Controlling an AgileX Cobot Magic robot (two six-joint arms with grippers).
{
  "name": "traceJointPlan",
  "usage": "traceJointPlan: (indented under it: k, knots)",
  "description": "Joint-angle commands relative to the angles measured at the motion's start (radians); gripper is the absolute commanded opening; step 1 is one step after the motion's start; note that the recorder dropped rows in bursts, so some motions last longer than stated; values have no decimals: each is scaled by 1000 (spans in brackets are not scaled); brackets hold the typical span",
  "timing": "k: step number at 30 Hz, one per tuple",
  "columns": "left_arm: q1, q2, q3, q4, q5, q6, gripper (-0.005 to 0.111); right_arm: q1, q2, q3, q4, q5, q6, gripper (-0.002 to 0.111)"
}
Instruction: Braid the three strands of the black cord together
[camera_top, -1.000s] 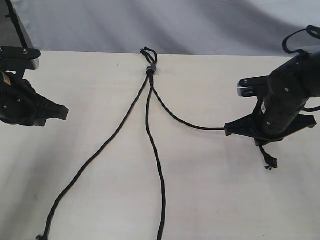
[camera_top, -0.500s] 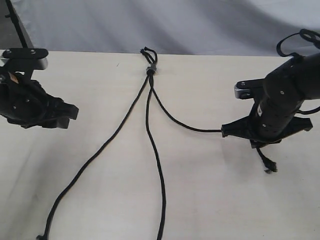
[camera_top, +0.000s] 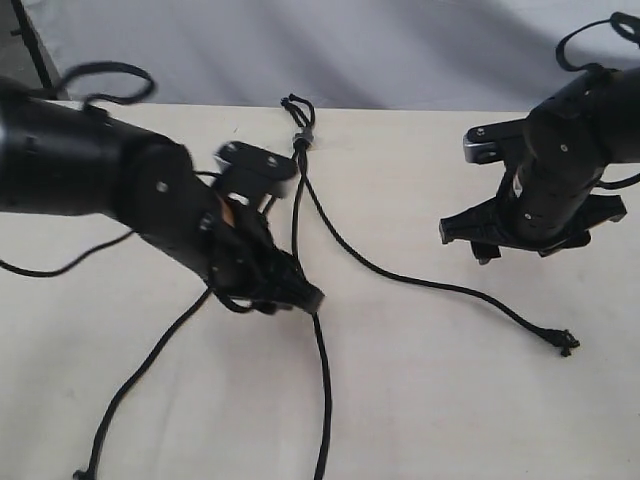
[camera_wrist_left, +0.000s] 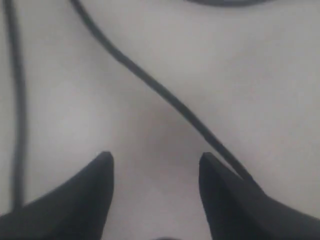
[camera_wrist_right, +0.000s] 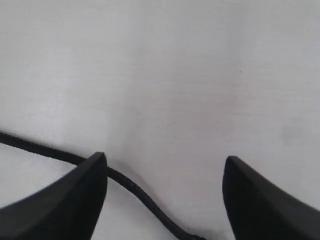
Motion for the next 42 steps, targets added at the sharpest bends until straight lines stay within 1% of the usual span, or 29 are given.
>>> traceJointPlan:
  k: [1,4,7,8,12,22,23,24,26,29,33,36,39,42]
  knots:
    - [-109,142,-113,3,73,3,50,-1,-39,-8,-18,14,-12,62]
    - [-147,201,-180,3,138,-4,50,-1,-42,-8,-18,14,-12,62]
    - [-161,238,-225,7,196,-35,50,-1,-42,-8,-18,14,-14,62]
    - [-161,247,-230,11,207,-57,50,-1,-42,-8,-18,14,-14,62]
    - [-161,257,-233,153,237,-209,50,-1,-42,-8,-18,14,-14,62]
    - [-161,301,-233,183,245,-216,49,-1,-42,-8,-18,6,-14,62]
    - [-161,307,-233,183,248,-214,47,-1,-42,-8,-18,6,-14,62]
    - [-161,310,-233,183,249,-209,43,-1,-42,-8,-18,4,-14,62]
    - [-161,317,-233,183,251,-192,30,-1,-42,-8,-18,1,-14,62]
    - [-161,315,-233,183,253,-176,0,-1,-42,-8,-18,1,-14,62]
    - [-159,283,-252,191,277,-144,0,-1,-42,-8,-16,-1,-14,62]
    - [-143,242,-281,243,325,-132,0,-1,-42,-8,-16,-1,-14,62]
    - [-95,205,-294,327,351,-132,0,-1,-42,-8,-15,-1,-14,62]
    - [-8,183,-294,356,383,-132,0,-1,-42,-8,-15,-1,-14,62]
